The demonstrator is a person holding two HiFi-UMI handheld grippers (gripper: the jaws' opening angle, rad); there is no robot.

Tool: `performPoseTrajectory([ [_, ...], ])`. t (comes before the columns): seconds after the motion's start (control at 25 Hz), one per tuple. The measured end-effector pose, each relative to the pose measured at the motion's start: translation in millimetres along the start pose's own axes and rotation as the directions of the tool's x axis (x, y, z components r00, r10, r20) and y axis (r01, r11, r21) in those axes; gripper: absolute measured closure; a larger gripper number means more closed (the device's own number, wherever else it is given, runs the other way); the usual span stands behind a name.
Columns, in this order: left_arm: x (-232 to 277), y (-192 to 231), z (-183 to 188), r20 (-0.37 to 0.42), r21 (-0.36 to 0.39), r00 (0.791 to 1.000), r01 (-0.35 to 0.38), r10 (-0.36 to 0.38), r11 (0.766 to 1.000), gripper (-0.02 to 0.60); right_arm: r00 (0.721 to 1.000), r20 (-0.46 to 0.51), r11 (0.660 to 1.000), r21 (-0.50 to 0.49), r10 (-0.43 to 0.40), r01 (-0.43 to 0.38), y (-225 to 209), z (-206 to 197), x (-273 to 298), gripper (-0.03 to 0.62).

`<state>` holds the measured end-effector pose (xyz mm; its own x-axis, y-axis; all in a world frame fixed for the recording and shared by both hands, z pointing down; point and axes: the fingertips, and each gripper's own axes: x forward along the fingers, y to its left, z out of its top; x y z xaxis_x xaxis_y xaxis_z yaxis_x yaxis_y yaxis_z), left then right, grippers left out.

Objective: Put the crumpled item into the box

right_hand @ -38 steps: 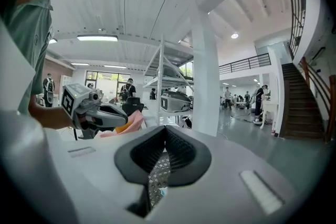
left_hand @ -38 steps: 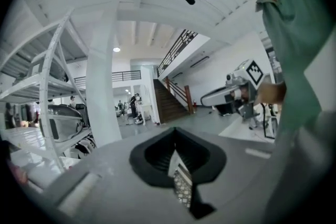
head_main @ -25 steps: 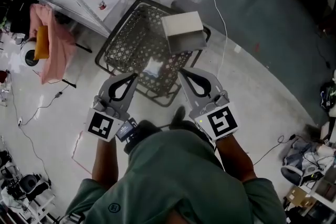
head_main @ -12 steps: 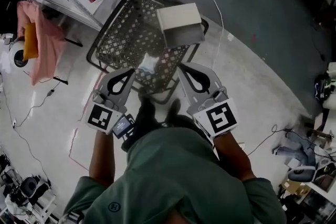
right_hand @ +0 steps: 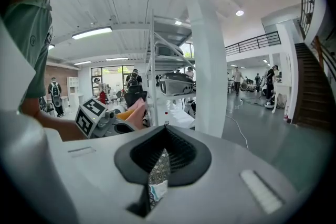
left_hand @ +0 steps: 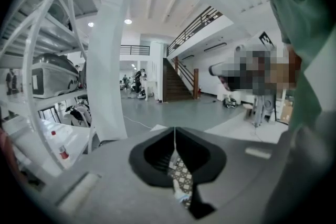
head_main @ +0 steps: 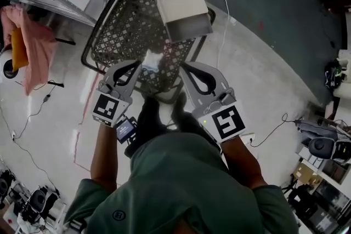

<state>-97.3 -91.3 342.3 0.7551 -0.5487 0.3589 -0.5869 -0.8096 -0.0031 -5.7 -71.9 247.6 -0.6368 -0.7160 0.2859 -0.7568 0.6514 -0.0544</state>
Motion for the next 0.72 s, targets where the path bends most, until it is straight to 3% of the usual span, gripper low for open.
performPoseTrajectory([
  [0.44, 48.5, 30.5, -77.1, -0.124, -0.075, 0.991, 0.042, -0.051, 0.996, 0.526, 0.997, -0.068, 0.998, 0.049, -0.025, 0.028, -24.1, -35.6, 32.4, 0.588],
  [0.72, 77.8, 38.5, -135.1, -0.209, -0.123, 0.974, 0.060, -0.085, 0.991, 0.491, 0.994, -0.102, 0.996, 0.078, -0.040, 0.048, -34.2, -62.8, 43.8, 0.588],
])
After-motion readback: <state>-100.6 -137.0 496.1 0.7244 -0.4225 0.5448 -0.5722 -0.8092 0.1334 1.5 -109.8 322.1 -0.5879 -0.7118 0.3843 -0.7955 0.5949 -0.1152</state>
